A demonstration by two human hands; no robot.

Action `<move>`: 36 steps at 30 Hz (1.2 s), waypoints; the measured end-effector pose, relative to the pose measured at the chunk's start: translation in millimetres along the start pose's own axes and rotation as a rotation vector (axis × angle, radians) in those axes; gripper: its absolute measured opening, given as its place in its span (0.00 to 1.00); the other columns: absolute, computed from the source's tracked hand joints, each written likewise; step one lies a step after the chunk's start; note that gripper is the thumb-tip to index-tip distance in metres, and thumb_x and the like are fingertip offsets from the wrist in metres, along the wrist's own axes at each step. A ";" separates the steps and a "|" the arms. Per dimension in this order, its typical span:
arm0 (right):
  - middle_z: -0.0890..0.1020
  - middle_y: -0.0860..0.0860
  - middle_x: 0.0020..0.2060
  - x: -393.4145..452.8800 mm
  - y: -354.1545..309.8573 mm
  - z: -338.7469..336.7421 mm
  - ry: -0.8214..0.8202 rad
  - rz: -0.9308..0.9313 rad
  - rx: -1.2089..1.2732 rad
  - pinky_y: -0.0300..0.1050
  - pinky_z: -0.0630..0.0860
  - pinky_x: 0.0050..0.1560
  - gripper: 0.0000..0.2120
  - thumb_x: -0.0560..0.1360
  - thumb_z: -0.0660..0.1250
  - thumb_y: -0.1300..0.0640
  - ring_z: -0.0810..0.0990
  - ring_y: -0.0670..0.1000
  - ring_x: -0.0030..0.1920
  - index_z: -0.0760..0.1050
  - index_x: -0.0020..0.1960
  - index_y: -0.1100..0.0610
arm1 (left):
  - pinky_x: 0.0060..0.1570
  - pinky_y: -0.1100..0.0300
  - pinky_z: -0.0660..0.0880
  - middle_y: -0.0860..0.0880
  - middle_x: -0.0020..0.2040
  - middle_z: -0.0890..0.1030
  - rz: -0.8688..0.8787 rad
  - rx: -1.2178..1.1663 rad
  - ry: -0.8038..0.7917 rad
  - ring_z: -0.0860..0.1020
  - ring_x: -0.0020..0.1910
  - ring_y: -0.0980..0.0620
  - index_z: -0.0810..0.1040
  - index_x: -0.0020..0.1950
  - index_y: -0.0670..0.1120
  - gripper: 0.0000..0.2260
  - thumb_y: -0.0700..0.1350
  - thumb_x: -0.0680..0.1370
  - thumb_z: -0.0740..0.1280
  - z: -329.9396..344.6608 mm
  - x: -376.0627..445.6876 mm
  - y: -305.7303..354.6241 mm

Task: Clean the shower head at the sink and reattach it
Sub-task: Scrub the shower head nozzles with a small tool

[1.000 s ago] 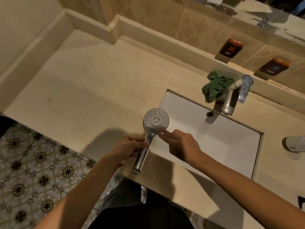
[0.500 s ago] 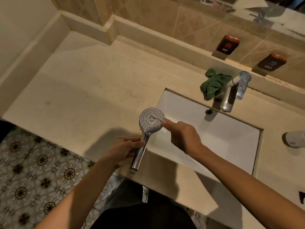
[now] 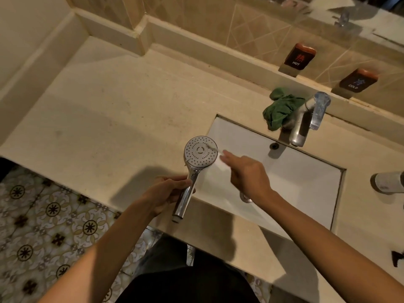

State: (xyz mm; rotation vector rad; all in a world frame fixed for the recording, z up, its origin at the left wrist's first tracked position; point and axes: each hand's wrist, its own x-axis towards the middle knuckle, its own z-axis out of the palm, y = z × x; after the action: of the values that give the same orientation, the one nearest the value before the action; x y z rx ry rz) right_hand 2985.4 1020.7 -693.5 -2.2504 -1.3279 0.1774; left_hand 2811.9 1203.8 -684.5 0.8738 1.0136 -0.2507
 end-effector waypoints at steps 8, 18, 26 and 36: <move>0.88 0.59 0.47 -8.2 -4.9 3.9 -0.024 0.003 -0.027 0.51 0.86 0.40 0.26 0.69 0.76 0.74 0.84 0.58 0.34 0.83 0.64 0.58 | 0.36 0.63 0.81 0.42 0.43 0.86 -0.018 -0.016 0.009 0.85 0.38 0.52 0.83 0.59 0.39 0.11 0.34 0.78 0.68 -7.0 -1.9 -8.0; 0.88 0.58 0.47 -5.9 1.0 -4.2 -0.065 0.003 -0.040 0.51 0.85 0.42 0.25 0.72 0.74 0.72 0.84 0.57 0.36 0.82 0.66 0.56 | 0.40 0.62 0.82 0.43 0.45 0.87 -0.015 -0.003 -0.010 0.86 0.42 0.52 0.85 0.55 0.42 0.08 0.36 0.79 0.68 -11.2 -0.2 -3.1; 0.88 0.59 0.50 -12.7 3.7 -0.8 -0.066 -0.084 0.017 0.54 0.85 0.39 0.23 0.69 0.76 0.74 0.84 0.58 0.34 0.84 0.62 0.60 | 0.38 0.62 0.82 0.42 0.44 0.87 -0.031 -0.051 -0.001 0.86 0.39 0.52 0.83 0.58 0.40 0.10 0.35 0.79 0.67 -9.5 0.8 -7.1; 0.89 0.60 0.45 -14.7 -0.5 1.6 -0.017 -0.025 0.021 0.54 0.86 0.38 0.23 0.67 0.76 0.75 0.84 0.58 0.33 0.85 0.60 0.61 | 0.39 0.62 0.82 0.39 0.48 0.86 -0.027 -0.054 0.002 0.86 0.40 0.51 0.83 0.60 0.39 0.11 0.35 0.79 0.68 -11.4 3.1 -8.9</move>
State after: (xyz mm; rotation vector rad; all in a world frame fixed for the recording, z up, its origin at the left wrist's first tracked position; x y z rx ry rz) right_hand 2976.8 1009.0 -696.8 -2.2181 -1.3561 0.2013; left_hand 2801.4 1207.0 -694.3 0.8121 1.0305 -0.2441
